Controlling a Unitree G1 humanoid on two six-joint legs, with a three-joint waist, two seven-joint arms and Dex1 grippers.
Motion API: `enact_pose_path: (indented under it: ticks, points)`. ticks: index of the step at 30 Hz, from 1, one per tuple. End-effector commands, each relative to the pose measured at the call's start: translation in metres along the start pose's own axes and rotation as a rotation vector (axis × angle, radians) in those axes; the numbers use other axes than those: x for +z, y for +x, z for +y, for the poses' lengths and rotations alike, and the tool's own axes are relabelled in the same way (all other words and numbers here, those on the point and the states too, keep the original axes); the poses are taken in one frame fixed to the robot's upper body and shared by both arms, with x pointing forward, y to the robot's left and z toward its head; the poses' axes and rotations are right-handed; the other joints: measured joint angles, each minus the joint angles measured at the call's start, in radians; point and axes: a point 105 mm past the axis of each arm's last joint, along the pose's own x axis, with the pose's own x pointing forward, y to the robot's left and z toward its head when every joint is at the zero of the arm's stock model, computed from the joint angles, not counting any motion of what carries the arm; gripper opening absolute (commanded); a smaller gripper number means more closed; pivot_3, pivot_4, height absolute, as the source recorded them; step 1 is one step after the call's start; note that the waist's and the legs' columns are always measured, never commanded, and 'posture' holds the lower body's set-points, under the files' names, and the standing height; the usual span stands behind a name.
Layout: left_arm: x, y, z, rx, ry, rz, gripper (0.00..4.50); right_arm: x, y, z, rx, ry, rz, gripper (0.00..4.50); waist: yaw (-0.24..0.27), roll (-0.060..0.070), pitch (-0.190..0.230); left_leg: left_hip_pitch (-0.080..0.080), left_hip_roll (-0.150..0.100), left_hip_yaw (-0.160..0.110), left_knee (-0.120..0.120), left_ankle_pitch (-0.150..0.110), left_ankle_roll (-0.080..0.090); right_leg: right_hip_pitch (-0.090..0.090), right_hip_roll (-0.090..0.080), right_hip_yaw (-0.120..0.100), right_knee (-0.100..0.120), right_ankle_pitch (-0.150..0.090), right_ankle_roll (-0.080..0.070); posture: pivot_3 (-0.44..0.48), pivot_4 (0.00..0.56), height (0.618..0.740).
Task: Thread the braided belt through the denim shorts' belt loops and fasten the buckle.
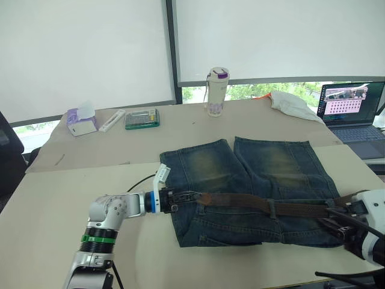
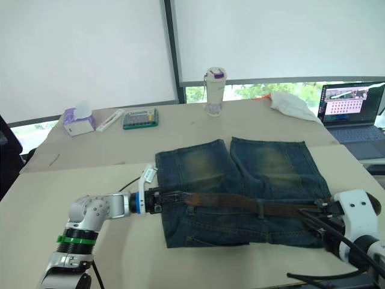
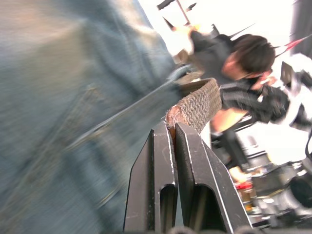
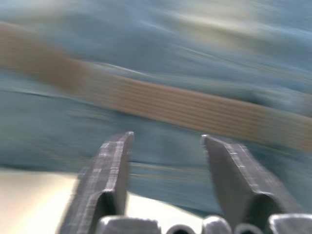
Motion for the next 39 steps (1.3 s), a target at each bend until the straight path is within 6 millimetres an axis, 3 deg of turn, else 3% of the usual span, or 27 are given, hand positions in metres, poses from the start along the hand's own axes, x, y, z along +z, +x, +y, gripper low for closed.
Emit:
enact_pose_path:
  ticks: [1,8,14,17,23,31,33,38,39]
  points:
    - [0.014,0.010,-0.014,-0.063,0.009,-0.037,0.00,0.021,0.023,0.044,0.186,0.056,-0.151,2.96,-0.003,-0.001,0.000,0.000,0.000,0.000,0.000,0.000,0.000,0.000,0.000,0.000,0.000,0.000,0.000,0.000,0.150,0.740]
    - [0.016,0.020,-0.024,-0.114,0.017,-0.018,0.00,0.026,0.082,0.071,0.232,0.322,-0.212,2.96,-0.012,0.000,-0.002,-0.001,0.000,-0.001,-0.001,0.001,-0.003,-0.003,0.000,0.002,0.001,0.000,0.000,0.000,0.150,0.740]
    - [0.014,0.017,-0.023,-0.098,0.038,0.001,0.00,0.043,0.096,0.074,0.239,0.417,-0.301,2.96,-0.015,0.006,-0.005,0.000,-0.001,-0.001,0.000,0.001,-0.003,-0.003,0.001,-0.001,0.001,0.000,0.000,0.000,0.150,0.740]
    - [0.012,0.016,-0.022,-0.093,0.046,0.008,0.00,0.047,0.097,0.076,0.249,0.421,-0.316,2.22,-0.019,0.006,-0.006,0.000,-0.001,-0.001,-0.001,0.001,-0.003,-0.003,0.001,-0.001,0.001,0.000,0.000,0.000,0.150,0.740]
    - [0.014,0.015,-0.020,-0.076,0.075,0.000,0.00,0.037,0.101,0.082,0.250,0.339,-0.248,0.16,-0.027,0.006,-0.006,0.000,-0.001,-0.001,-0.001,0.001,-0.003,-0.003,0.001,-0.001,0.001,0.000,0.000,0.000,0.150,0.740]
    - [0.019,0.009,-0.023,-0.077,0.221,-0.017,0.00,0.034,0.105,0.085,0.249,0.277,-0.215,0.05,-0.028,0.006,-0.006,0.000,0.000,-0.001,-0.001,0.001,-0.003,-0.003,0.001,-0.001,0.000,0.000,0.000,0.000,0.150,0.740]
    - [0.020,0.000,-0.032,-0.107,0.339,-0.005,0.73,0.034,0.107,0.086,0.251,0.264,-0.202,0.00,-0.031,0.007,-0.006,0.000,0.000,-0.001,-0.002,0.001,-0.003,-0.004,0.001,0.000,0.001,0.000,0.000,0.000,0.150,0.740]
    - [0.018,-0.033,-0.028,-0.038,0.653,0.041,2.36,0.013,0.120,0.086,0.249,0.245,-0.066,0.00,-0.031,0.007,-0.006,0.000,0.000,-0.001,-0.003,0.001,-0.004,-0.004,0.001,0.000,-0.001,0.000,-0.001,0.000,0.150,0.740]
    - [0.015,-0.040,-0.026,-0.033,0.699,0.069,2.36,0.008,0.123,0.087,0.251,0.248,-0.037,0.00,-0.030,0.007,-0.006,0.000,0.000,-0.001,-0.003,0.001,-0.003,-0.004,0.000,0.000,-0.001,0.000,-0.001,0.000,0.150,0.740]
